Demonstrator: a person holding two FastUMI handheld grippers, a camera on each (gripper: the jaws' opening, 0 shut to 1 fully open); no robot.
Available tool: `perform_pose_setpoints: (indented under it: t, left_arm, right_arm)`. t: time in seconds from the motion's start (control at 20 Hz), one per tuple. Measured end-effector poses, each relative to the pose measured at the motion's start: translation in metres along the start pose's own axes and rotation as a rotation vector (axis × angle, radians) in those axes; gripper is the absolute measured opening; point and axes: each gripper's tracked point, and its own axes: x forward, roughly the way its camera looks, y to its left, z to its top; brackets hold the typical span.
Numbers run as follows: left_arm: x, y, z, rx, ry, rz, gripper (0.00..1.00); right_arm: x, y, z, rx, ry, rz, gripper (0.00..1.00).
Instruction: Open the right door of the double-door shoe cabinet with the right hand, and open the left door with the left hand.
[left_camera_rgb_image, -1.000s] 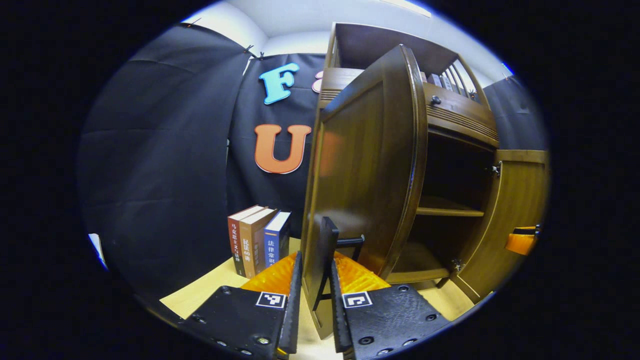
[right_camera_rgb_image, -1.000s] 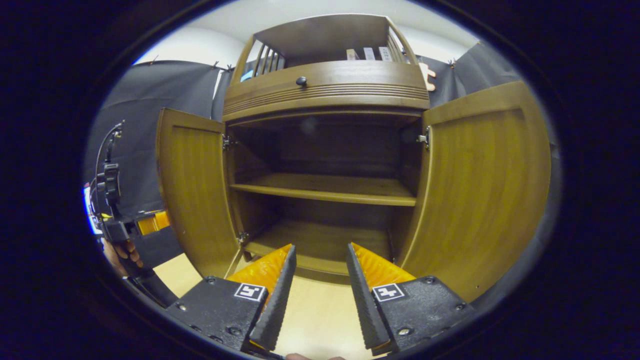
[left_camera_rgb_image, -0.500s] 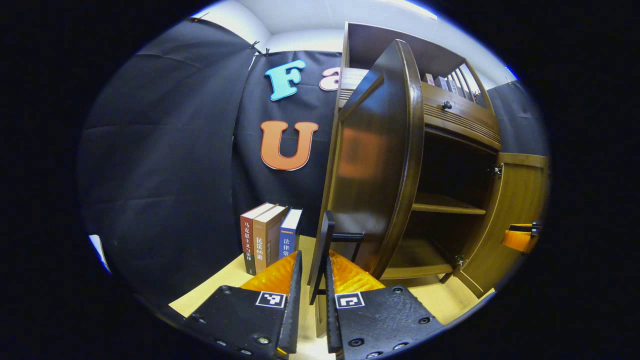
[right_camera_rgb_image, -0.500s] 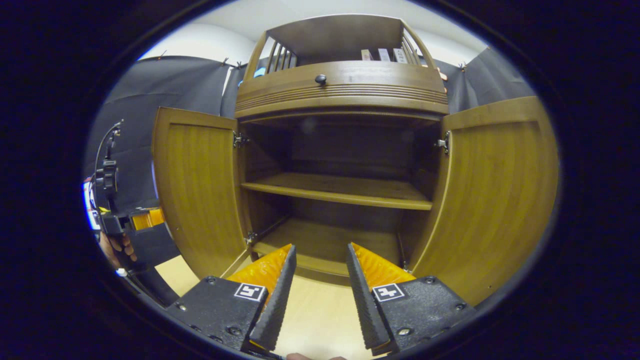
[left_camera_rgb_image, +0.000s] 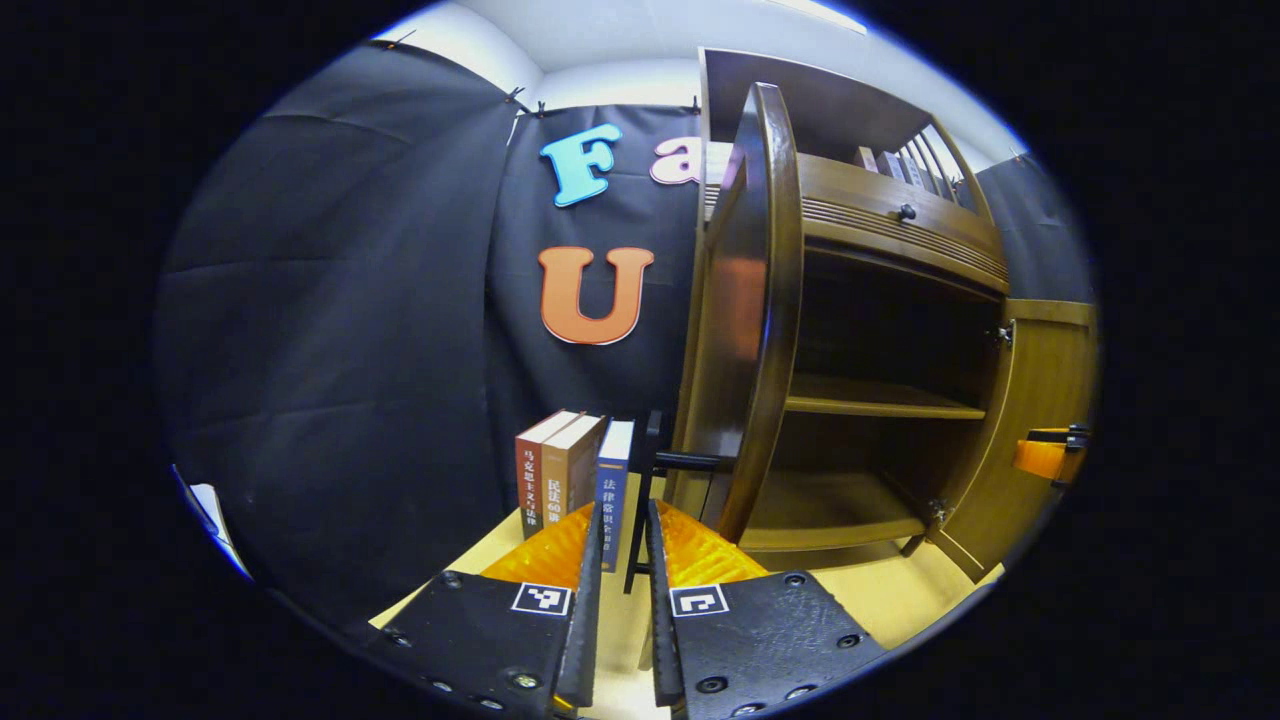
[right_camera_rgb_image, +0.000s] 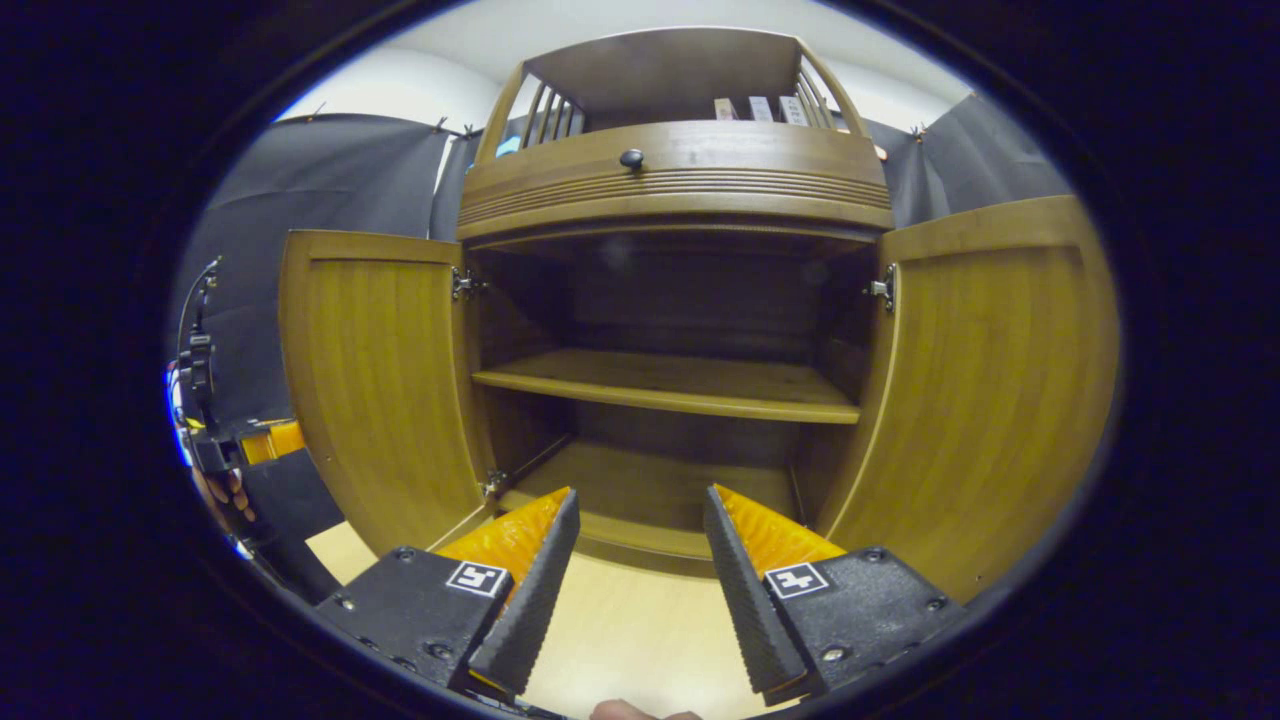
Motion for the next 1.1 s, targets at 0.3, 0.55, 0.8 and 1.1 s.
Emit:
perform_pose_setpoints:
  t: [0.3,0.55,0.8,1.1]
  left_arm:
    - [-0.023,0.029,0.017,-0.049,-0.044,0.093,0.22]
    - [-0.045,0.007,0.048,0.017,-0.112,0.090,0.39]
    - [-0.055,-0.057,0.086,0.090,-0.197,-0.007,0.72]
    - [-0.063,-0.117,0.121,0.093,-0.259,-0.112,0.93]
  right_arm:
    - [0.003,-0.006,0.017,0.003,-0.031,-0.005,0.80]
    - [-0.004,-0.005,0.046,0.023,-0.090,0.005,0.81]
    - [-0.012,-0.011,0.075,0.032,-0.152,0.007,0.85]
    - [-0.021,-0.021,0.097,0.029,-0.203,-0.009,0.85]
